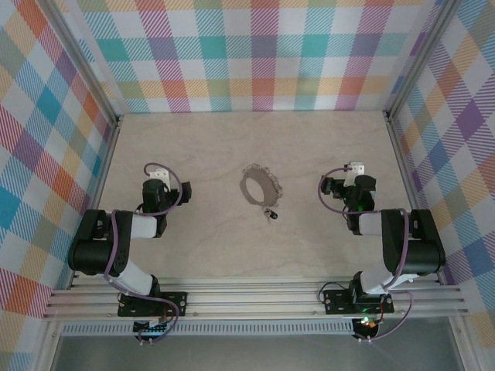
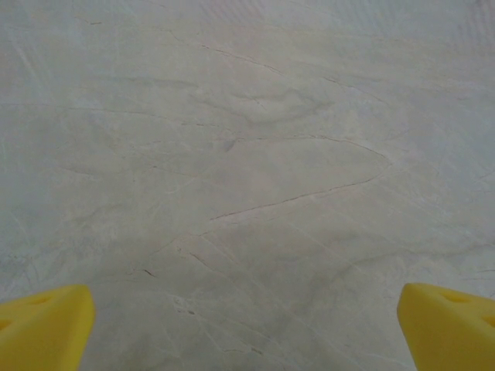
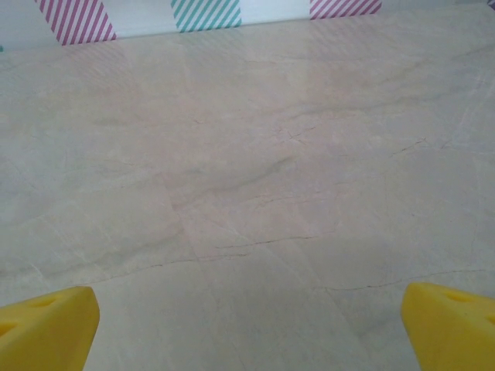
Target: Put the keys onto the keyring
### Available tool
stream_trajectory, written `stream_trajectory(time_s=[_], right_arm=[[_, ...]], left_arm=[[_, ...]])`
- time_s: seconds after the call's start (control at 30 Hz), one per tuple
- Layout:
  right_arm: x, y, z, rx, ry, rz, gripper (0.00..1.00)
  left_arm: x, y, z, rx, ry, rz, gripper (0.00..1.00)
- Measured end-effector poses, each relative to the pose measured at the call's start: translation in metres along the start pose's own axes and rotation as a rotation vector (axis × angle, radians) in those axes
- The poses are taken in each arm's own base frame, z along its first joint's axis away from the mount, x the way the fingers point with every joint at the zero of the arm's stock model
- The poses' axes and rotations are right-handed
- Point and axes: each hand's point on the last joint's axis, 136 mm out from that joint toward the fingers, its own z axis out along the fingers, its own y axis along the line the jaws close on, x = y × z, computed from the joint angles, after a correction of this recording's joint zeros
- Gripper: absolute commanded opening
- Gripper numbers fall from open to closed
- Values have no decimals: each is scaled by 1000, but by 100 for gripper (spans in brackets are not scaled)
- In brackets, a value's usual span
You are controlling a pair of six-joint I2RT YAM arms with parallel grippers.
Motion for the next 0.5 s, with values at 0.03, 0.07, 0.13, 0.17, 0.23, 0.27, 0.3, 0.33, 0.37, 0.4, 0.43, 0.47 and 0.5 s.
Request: stream_trajectory(time_s=[0.03, 0.07, 0.13, 0.17, 0.23, 0.27, 0.3, 0.33, 0.37, 0.4, 0.43, 0.47, 0.5], right_arm=[[1, 0, 0, -2, 2, 0, 100], [1, 1, 0, -4, 3, 0, 100], [1, 1, 0, -7, 3, 0, 100], [1, 1, 0, -8, 3, 0, 100], [1, 1, 0, -8, 3, -1, 100], [1, 1, 0, -8, 3, -1, 100], [1, 1, 0, -8, 3, -3, 100], [1, 1, 0, -9, 3, -4, 100], [1, 2, 0, -10, 3, -4, 100], [1, 2, 0, -11, 3, -4, 100], [1, 2, 0, -11, 3, -4, 100], [1, 2, 0, -11, 3, -5, 100], [1, 2, 0, -11, 3, -7, 100]], left_arm=[[0, 0, 0, 0, 0, 0, 100], [0, 0, 0, 1, 0, 1, 100], [0, -2, 0, 4, -1, 5, 100], [0, -2, 0, 5, -2, 6, 100], [-2, -3, 0, 5, -8, 7, 100], [-2, -3, 0, 5, -11, 6, 100], [-3, -3, 0, 4, -13, 6, 100], [-3, -2, 0, 4, -14, 6, 100], [-3, -3, 0, 4, -14, 6, 100], [-3, -3, 0, 4, -14, 6, 100], [-3, -2, 0, 4, -14, 6, 100], [-3, -3, 0, 4, -14, 6, 100], [-3, -3, 0, 4, -14, 6, 100]])
